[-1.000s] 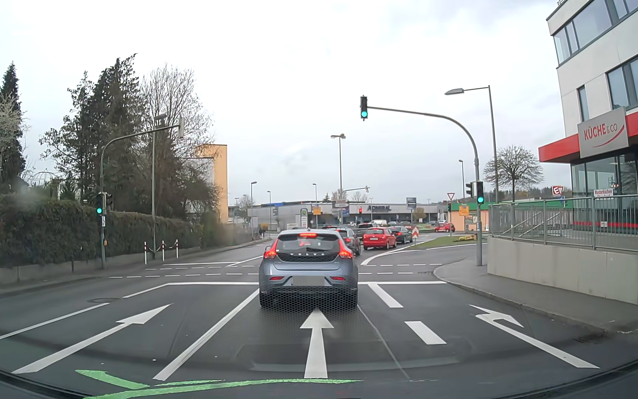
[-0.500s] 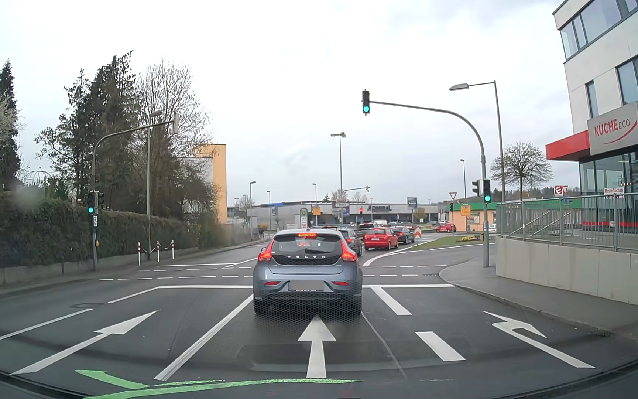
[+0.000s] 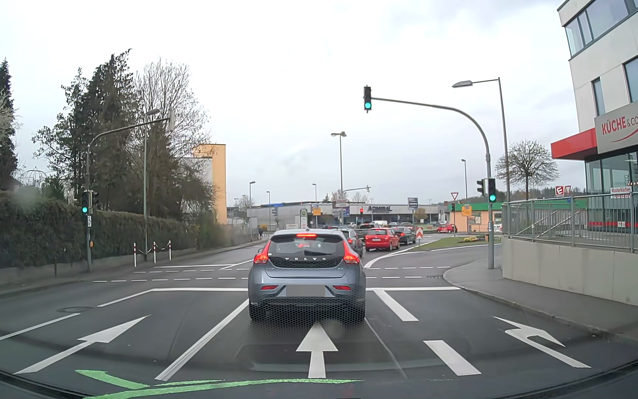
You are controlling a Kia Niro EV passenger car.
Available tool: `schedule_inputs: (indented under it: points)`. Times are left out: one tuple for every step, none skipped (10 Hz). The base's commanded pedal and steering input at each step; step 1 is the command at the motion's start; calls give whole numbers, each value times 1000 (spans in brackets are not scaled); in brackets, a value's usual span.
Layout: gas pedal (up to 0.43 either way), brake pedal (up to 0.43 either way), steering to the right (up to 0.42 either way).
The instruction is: Follow the waypoints while adhering to traffic rules and regulations
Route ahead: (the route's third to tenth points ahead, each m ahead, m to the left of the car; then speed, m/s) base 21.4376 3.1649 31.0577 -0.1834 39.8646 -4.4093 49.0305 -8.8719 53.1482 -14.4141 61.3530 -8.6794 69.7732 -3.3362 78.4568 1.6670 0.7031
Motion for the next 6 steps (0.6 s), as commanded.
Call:
schedule_inputs:
  points:
    - [0, 220, 0]
    - [0, 220, 0]
    - [0, 220, 0]
    - [0, 220, 0]
    - [0, 220, 0]
    - [0, 220, 0]
